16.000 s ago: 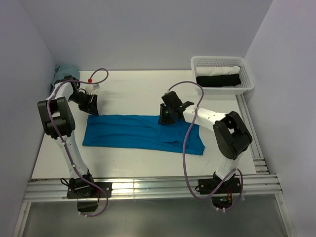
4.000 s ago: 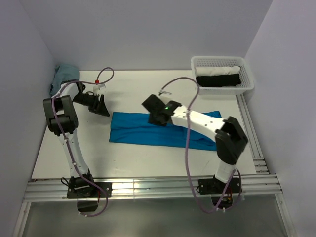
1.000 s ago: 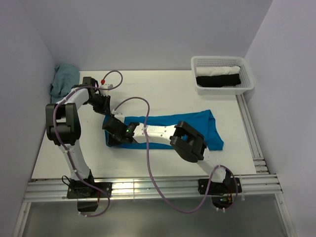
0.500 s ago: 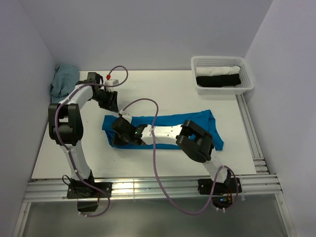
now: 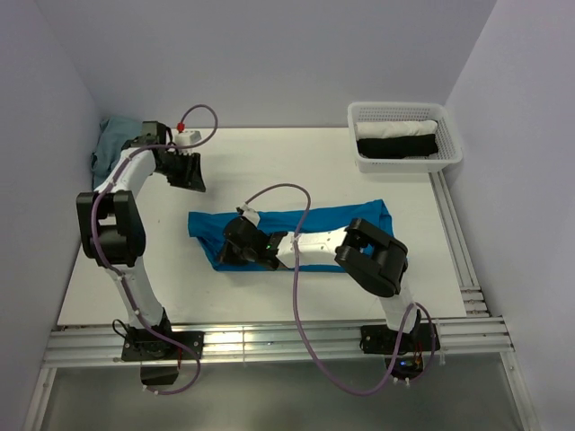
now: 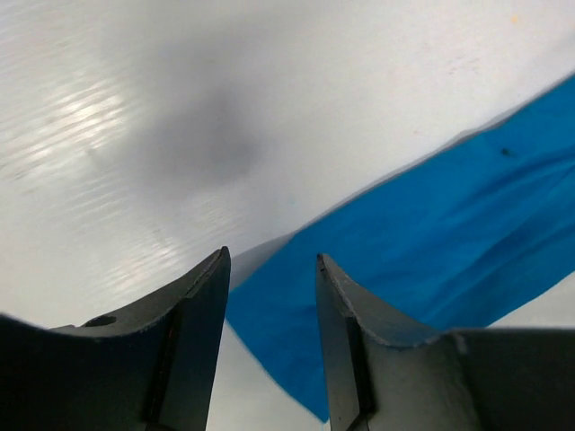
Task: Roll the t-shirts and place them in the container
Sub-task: Roll the tshirt
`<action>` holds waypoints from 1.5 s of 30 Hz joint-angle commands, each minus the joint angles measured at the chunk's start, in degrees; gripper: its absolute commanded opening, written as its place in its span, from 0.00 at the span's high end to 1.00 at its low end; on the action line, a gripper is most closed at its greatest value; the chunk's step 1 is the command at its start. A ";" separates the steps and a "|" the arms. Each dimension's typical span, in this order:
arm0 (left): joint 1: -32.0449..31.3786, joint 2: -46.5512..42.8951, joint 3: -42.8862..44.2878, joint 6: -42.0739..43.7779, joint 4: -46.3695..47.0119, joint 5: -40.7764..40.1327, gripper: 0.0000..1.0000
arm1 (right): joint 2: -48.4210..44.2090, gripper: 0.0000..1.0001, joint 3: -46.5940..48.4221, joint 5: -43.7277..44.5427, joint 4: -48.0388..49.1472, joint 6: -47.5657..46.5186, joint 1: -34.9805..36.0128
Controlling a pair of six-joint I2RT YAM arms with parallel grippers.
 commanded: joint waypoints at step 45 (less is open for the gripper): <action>5.73 1.40 -9.13 6.97 -4.11 10.07 0.67 | -2.51 1.00 -3.15 3.68 2.65 0.72 -1.06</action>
